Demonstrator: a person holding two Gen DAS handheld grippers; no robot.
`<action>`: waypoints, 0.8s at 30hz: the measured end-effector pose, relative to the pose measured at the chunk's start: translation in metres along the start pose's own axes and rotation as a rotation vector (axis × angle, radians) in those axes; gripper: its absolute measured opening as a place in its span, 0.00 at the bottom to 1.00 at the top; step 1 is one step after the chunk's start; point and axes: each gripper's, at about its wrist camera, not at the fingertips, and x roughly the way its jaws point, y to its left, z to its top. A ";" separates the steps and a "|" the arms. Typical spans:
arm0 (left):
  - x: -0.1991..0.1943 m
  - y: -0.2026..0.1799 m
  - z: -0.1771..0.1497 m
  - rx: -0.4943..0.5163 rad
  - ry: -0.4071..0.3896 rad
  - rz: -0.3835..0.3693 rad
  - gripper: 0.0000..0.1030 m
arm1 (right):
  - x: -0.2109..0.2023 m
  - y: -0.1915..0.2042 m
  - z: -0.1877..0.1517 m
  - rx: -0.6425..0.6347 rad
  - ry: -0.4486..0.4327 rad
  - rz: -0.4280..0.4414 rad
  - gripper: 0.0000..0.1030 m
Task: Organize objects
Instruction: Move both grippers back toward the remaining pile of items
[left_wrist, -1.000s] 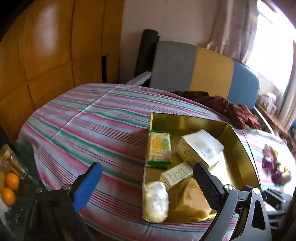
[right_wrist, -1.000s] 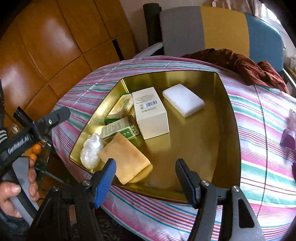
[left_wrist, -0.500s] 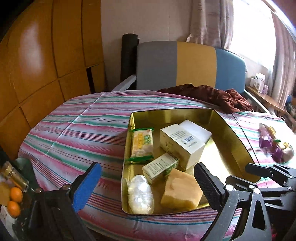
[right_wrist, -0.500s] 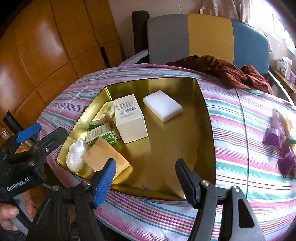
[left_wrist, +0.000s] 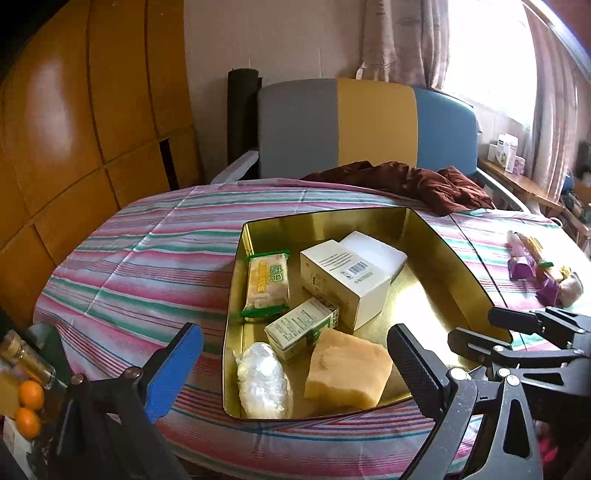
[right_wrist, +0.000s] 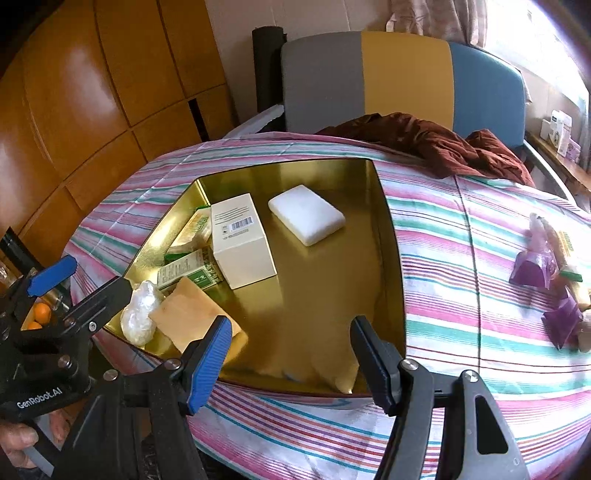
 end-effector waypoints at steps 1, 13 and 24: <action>-0.001 -0.001 0.000 0.004 -0.004 0.001 0.98 | 0.000 -0.001 0.000 0.003 0.000 -0.001 0.66; -0.010 -0.012 0.005 0.060 -0.049 0.018 0.98 | -0.009 -0.025 0.002 0.045 -0.007 -0.021 0.66; -0.016 -0.032 0.010 0.130 -0.068 0.000 0.98 | -0.023 -0.065 0.007 0.107 -0.026 -0.070 0.66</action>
